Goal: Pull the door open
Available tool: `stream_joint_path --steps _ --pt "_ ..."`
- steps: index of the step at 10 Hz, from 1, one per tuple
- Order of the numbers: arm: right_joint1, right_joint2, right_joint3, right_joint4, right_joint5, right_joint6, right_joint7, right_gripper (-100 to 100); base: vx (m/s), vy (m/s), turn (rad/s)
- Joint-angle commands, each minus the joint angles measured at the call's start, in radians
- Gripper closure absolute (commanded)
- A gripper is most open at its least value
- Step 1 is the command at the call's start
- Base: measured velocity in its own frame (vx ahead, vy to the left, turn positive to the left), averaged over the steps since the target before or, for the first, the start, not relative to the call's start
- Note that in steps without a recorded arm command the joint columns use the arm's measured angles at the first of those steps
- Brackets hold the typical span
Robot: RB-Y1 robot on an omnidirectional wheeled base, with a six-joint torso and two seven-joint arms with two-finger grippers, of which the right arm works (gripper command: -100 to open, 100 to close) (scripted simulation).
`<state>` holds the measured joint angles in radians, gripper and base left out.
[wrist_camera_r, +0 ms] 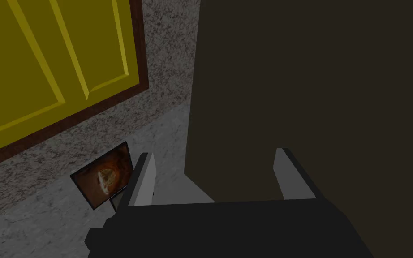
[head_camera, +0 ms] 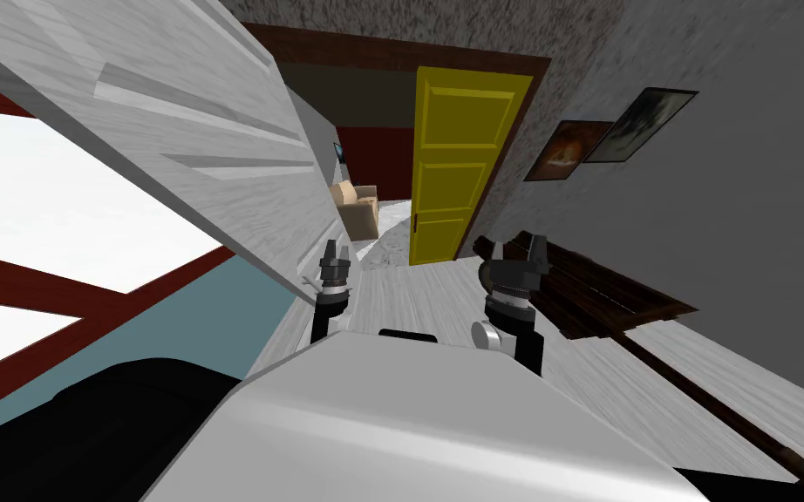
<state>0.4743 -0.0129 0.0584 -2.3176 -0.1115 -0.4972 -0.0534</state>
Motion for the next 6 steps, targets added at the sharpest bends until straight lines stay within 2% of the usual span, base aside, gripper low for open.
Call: stream_joint_path --steps 1,2,5,6 --pt "0.005 -0.011 0.002 0.028 -0.022 -0.016 -0.029 -100 0.066 0.008 0.180" --pt "0.008 -0.016 0.003 0.044 -0.034 -0.025 -0.046 -100 0.113 -0.022 0.236" --pt "0.016 -0.031 0.006 0.092 -0.071 -0.053 -0.096 -100 0.112 -0.006 0.142" --pt "0.020 -0.038 0.007 0.115 -0.088 -0.066 -0.120 -100 0.121 0.010 0.221"
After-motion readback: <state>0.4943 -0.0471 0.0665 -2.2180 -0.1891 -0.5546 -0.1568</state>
